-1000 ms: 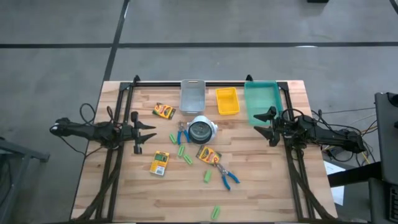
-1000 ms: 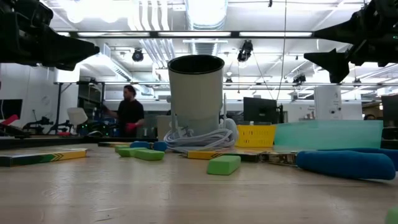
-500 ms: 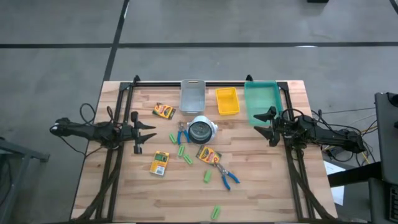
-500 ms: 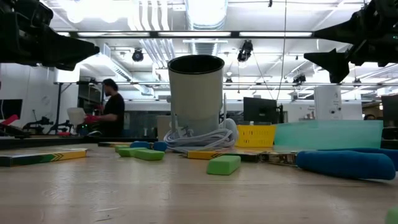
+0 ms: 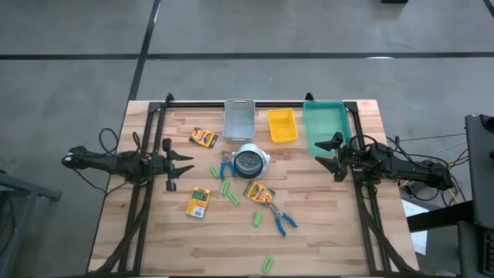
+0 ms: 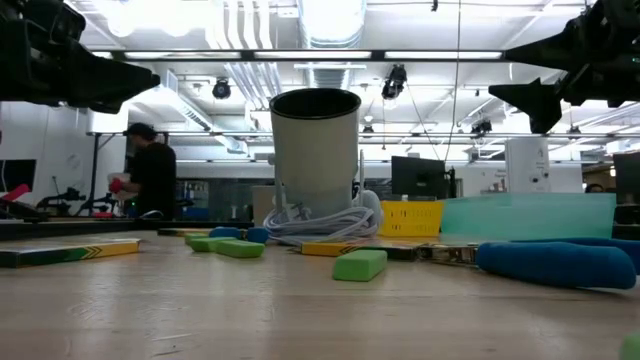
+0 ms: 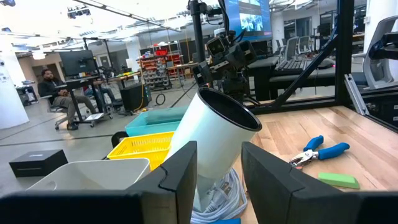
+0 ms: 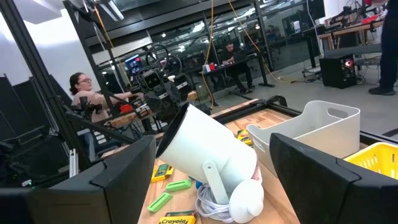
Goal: Pick & Place School Supplies
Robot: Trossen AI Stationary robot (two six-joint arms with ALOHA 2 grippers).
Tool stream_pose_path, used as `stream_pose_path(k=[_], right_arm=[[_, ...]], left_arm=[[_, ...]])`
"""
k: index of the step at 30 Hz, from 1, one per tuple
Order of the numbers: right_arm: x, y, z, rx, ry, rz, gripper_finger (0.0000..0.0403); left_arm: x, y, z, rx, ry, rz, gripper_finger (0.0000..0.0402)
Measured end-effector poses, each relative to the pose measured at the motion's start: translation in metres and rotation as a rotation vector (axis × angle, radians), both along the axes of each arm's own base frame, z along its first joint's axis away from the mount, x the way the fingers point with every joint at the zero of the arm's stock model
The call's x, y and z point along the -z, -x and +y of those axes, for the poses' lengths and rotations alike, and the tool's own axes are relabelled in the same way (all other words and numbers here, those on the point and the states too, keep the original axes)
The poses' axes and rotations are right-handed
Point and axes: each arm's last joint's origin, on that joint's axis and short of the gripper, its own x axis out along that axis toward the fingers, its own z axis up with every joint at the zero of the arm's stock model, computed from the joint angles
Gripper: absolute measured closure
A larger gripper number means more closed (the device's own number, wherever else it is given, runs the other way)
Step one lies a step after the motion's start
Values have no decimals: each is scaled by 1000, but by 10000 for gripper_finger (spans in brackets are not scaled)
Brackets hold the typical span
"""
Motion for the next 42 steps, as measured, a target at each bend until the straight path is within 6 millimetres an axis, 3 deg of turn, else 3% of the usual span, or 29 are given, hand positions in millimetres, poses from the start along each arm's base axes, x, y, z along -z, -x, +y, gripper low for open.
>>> stream_pose_path(k=[24, 31, 38, 42], right_arm=[[0, 0, 0, 1, 1, 0, 92], [-2, 0, -1, 43, 154, 9, 92], [-32, 8, 4, -73, 291, -77, 92], [-50, 10, 5, -87, 277, -45, 92]], left_arm=[[0, 0, 0, 0, 0, 0, 271], [0, 0, 0, 0, 0, 0, 271], [0, 0, 0, 0, 0, 0, 271], [0, 0, 0, 0, 0, 0, 271]])
